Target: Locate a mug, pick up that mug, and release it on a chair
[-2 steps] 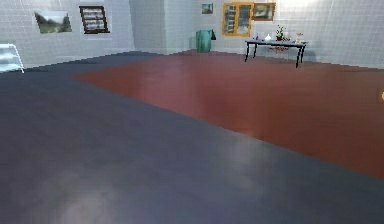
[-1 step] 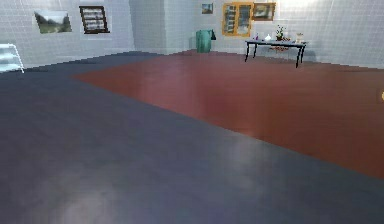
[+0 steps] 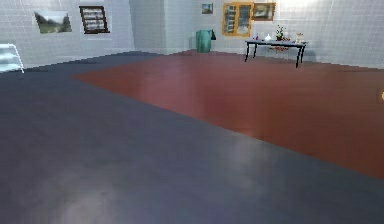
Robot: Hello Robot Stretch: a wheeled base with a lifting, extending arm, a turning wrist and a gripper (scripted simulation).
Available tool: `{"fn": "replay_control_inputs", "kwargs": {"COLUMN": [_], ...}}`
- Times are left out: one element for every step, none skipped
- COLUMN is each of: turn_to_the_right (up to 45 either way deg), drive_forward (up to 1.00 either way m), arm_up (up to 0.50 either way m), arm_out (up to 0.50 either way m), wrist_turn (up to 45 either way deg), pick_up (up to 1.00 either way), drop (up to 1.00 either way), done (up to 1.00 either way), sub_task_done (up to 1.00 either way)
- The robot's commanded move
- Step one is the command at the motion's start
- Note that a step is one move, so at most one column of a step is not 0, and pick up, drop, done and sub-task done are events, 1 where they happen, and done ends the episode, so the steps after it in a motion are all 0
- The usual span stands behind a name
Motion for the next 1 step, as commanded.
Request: {"fn": "replay_control_inputs", "kwargs": {"turn_to_the_right": [0.0], "drive_forward": [0.0], "arm_up": [-0.5], "arm_out": [0.0], "wrist_turn": [0.0], "pick_up": [0.0], "drop": [0.0], "done": [0.0], "sub_task_done": [0.0]}}
